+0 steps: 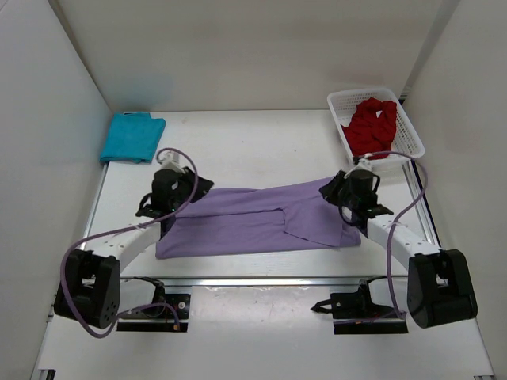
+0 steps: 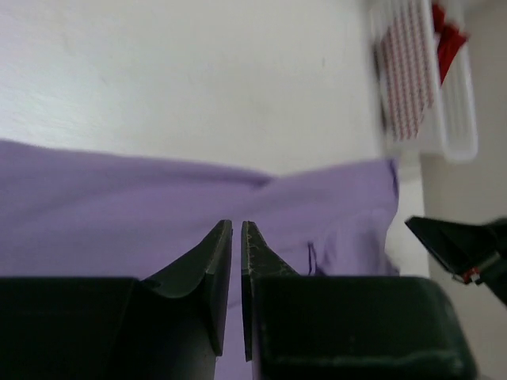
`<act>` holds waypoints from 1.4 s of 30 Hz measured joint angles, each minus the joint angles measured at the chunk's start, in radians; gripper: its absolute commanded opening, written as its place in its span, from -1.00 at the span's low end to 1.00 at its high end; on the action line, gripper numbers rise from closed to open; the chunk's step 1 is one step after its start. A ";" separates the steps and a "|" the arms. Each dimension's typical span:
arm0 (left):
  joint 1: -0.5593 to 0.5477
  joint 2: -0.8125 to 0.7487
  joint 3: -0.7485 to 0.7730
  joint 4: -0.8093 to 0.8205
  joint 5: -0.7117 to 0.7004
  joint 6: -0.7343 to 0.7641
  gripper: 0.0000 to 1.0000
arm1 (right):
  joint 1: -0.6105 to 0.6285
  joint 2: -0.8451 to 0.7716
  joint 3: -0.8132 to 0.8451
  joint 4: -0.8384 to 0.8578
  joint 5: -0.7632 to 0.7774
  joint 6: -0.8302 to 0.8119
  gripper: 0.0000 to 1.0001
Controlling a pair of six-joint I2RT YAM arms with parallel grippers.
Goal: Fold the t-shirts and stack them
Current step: Rotate the tshirt 90 degrees
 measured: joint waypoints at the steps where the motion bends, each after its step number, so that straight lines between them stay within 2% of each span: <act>1: -0.047 0.011 0.000 -0.008 0.003 0.015 -0.58 | 0.037 0.000 -0.019 -0.008 0.012 0.000 -0.90; 4: -0.143 0.056 -0.018 -0.022 0.019 0.042 -0.60 | 0.111 0.010 -0.077 -0.061 0.019 -0.005 -0.99; 6: -0.180 0.071 -0.052 -0.022 0.027 0.048 -0.60 | 0.106 0.032 -0.093 -0.081 0.013 -0.004 -0.99; 9: -0.217 0.072 -0.107 -0.029 0.046 0.055 -0.60 | 0.094 0.151 -0.074 -0.084 0.001 -0.001 -1.00; 12: -0.238 0.053 -0.130 -0.044 0.061 0.063 -0.58 | 0.096 0.274 0.030 -0.079 -0.031 -0.007 -1.00; 15: -0.244 -0.015 -0.134 -0.071 0.065 0.078 -0.55 | 0.096 0.454 0.215 -0.091 -0.072 -0.015 -1.00; 17: -0.235 -0.071 -0.133 -0.086 0.066 0.090 -0.55 | 0.096 0.594 0.399 -0.143 -0.100 -0.031 -1.00; 19: -0.227 -0.109 -0.127 -0.111 0.068 0.104 -0.51 | 0.099 0.779 0.670 -0.234 -0.132 -0.053 -0.99; 22: -0.223 -0.130 -0.115 -0.154 0.069 0.123 -0.51 | 0.118 1.119 1.225 -0.433 -0.142 -0.114 -0.99; 25: -0.243 -0.130 -0.108 -0.212 0.065 0.145 -0.47 | 0.143 1.384 1.738 -0.632 -0.184 -0.152 -0.98; 26: -0.253 -0.129 -0.108 -0.228 0.066 0.149 -0.46 | 0.153 1.431 1.831 -0.654 -0.201 -0.156 -0.97; 27: -0.260 -0.129 -0.108 -0.241 0.067 0.151 -0.45 | 0.159 1.422 1.832 -0.659 -0.215 -0.159 -0.96; 29: -0.274 -0.129 -0.108 -0.261 0.076 0.157 -0.49 | 0.183 1.316 1.727 -0.690 -0.220 -0.177 -0.92; 33: -0.311 -0.124 -0.108 -0.280 0.076 0.171 -0.64 | 0.228 0.958 1.426 -0.683 -0.201 -0.216 -0.87; 38: -0.344 -0.129 -0.108 -0.260 0.082 0.170 -0.74 | 0.257 0.372 0.881 -0.421 -0.224 -0.199 -0.86; 40: -0.353 -0.131 -0.108 -0.248 0.083 0.171 -0.76 | 0.232 0.234 0.694 -0.326 -0.227 -0.185 -0.91; 42: -0.362 -0.131 -0.108 -0.235 0.086 0.169 -0.77 | 0.183 0.198 0.571 -0.261 -0.236 -0.176 -0.94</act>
